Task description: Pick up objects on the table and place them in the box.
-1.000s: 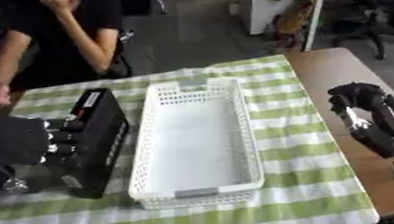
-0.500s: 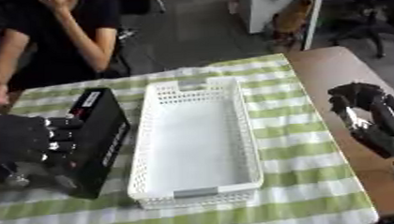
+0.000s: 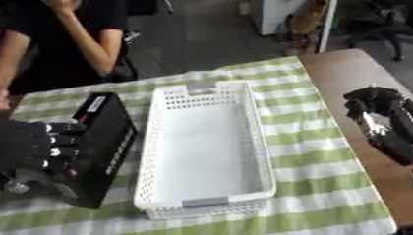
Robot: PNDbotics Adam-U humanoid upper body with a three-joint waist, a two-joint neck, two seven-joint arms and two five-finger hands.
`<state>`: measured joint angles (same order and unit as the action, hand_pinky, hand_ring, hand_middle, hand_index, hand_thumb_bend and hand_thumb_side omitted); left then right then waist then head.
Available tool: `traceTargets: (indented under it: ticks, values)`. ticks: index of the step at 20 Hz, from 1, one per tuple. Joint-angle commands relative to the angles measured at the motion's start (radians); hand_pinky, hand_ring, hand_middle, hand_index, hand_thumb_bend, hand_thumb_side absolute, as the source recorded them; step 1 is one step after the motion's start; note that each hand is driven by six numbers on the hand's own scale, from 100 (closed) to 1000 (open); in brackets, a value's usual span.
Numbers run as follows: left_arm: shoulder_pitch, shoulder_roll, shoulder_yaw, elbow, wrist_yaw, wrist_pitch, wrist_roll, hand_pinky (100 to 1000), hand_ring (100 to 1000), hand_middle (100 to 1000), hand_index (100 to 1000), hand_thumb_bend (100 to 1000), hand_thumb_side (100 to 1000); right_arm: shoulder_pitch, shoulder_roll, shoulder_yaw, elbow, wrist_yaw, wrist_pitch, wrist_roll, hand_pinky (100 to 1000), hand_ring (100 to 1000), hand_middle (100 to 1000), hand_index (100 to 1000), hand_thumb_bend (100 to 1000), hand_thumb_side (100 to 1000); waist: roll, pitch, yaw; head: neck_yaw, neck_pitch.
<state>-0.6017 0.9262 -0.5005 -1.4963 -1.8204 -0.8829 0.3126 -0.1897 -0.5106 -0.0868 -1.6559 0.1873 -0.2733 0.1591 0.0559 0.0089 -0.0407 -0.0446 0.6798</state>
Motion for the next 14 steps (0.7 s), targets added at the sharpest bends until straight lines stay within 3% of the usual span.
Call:
traceTargets:
  ticks: [1, 8, 14]
  values:
    - [-0.019, 0.02, 0.021, -0.002, -0.014, 0.0, 0.014, 976, 1000, 975, 1000, 1000, 592, -0.007, -0.021, -0.012, -0.01, -0.001, 0.0, 0.0, 508, 537, 564, 720, 231, 741, -0.002, -0.011, 0.003, -0.003, -0.017]
    - [-0.016, 0.029, 0.022, -0.007, -0.011, -0.002, 0.027, 975, 1000, 975, 1000, 1000, 599, -0.006, -0.022, -0.014, -0.011, -0.001, 0.0, -0.001, 508, 537, 563, 720, 230, 741, -0.001, -0.012, 0.003, -0.002, -0.015]
    - [-0.019, 0.027, 0.021, -0.003, -0.022, 0.0, 0.023, 977, 1000, 972, 1000, 978, 540, -0.005, -0.022, -0.014, -0.011, -0.001, 0.0, -0.001, 508, 537, 563, 720, 230, 741, -0.001, -0.012, 0.003, 0.0, -0.014]
